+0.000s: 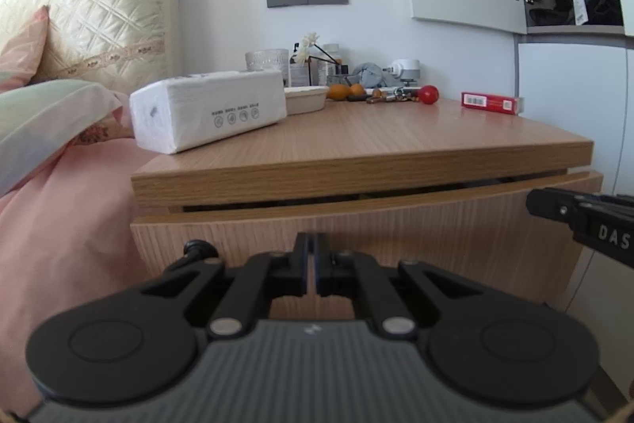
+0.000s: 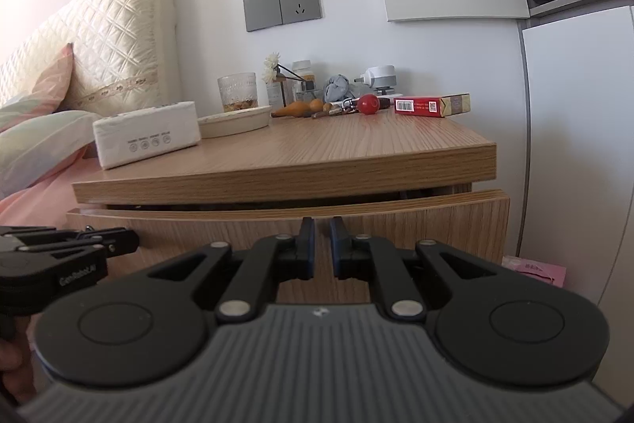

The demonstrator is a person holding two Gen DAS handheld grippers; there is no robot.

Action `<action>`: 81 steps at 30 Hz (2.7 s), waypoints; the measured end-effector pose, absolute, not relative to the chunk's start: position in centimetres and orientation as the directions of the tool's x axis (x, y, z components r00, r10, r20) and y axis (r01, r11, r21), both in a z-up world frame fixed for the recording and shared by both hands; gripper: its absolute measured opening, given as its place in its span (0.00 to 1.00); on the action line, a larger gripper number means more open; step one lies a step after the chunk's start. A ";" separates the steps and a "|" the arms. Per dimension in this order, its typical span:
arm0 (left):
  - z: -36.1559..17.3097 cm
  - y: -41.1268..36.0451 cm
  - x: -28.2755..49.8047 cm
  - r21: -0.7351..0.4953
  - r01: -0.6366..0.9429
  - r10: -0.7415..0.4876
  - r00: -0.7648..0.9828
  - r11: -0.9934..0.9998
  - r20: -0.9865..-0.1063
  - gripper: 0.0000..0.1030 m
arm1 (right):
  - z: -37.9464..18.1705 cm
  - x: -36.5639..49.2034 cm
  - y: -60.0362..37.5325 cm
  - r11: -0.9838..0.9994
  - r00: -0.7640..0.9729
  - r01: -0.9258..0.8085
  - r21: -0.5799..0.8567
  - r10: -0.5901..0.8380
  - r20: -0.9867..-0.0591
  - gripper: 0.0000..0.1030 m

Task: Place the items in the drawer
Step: 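Push the drawer front inward with both closed tools until shut, then pull both tools back from the closed drawer and open both grippers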

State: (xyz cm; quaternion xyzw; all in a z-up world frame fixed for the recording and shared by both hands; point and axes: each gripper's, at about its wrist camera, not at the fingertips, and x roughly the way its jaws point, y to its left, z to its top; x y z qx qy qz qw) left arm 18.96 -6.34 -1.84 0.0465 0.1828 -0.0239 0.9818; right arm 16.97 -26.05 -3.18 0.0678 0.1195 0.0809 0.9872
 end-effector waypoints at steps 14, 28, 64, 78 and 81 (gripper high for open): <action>-2.2 -5.9 21.5 0.050 0.079 -0.056 0.929 0.996 -0.367 0.04 | -3.8 19.6 -25.7 0.978 0.964 -0.148 0.146 0.176 -0.200 0.10; -2.6 -5.7 21.7 0.039 0.117 -0.094 0.921 0.992 -0.379 0.04 | -3.9 19.6 -25.2 0.982 0.965 -0.145 0.118 0.166 -0.201 0.10; 1.5 -4.2 13.0 0.001 0.049 -0.046 0.940 0.999 -0.338 0.46 | -0.2 14.6 -26.7 0.972 0.947 -0.180 0.153 0.213 -0.240 0.13; 2.6 -3.2 8.8 0.004 0.023 -0.021 0.960 1.000 -0.279 0.60 | 1.6 10.8 -26.6 0.977 0.962 -0.181 0.113 0.200 -0.187 0.13; 2.8 -3.1 7.9 0.010 0.019 -0.015 0.965 1.000 -0.264 0.65 | 1.8 9.9 -27.1 0.974 0.962 -0.179 0.138 0.203 -0.184 0.13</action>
